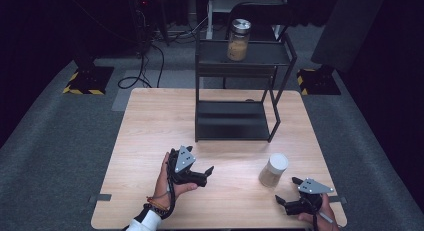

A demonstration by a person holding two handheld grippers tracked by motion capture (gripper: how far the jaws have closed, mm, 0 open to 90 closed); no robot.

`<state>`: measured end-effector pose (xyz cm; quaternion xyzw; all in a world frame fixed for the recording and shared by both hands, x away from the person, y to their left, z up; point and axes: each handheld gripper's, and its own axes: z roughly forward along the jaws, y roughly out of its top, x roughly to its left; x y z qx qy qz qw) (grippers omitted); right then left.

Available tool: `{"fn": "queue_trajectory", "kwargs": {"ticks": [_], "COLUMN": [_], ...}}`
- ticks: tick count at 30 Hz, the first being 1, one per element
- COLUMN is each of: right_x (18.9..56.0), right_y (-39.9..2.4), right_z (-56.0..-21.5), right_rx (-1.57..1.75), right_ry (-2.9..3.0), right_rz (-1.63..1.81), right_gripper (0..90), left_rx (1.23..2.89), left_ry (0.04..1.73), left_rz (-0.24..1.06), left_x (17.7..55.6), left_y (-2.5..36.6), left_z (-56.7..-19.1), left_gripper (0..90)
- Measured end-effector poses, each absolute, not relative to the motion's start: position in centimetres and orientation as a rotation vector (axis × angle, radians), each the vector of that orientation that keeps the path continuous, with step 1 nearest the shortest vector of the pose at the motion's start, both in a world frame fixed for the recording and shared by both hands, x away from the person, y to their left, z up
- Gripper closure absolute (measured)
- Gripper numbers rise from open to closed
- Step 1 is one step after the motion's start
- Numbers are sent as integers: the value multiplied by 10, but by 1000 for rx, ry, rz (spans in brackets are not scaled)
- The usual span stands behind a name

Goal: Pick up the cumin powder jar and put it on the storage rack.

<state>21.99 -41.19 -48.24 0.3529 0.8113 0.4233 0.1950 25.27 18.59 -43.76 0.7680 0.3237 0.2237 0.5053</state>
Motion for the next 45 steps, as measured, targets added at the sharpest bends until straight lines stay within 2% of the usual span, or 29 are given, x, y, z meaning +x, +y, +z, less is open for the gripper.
{"fn": "queue_trajectory", "kwargs": {"ticks": [13, 26, 45], "right_x": [220, 220, 220], "right_y": [-412, -412, -412], "right_z": [-482, -482, -482], "right_rx": [989, 988, 988], "right_ry": [2274, 2275, 2275], "right_rz": [1187, 1186, 1186], "right_gripper": [1, 1, 1], "left_rx": [1895, 1936, 1990], "left_ry": [799, 833, 865], "left_rz": [547, 495, 470], "left_x": [243, 242, 241], "left_y": [188, 186, 181], "left_z": [-457, -472, -484], "left_gripper": [4, 6, 11]}}
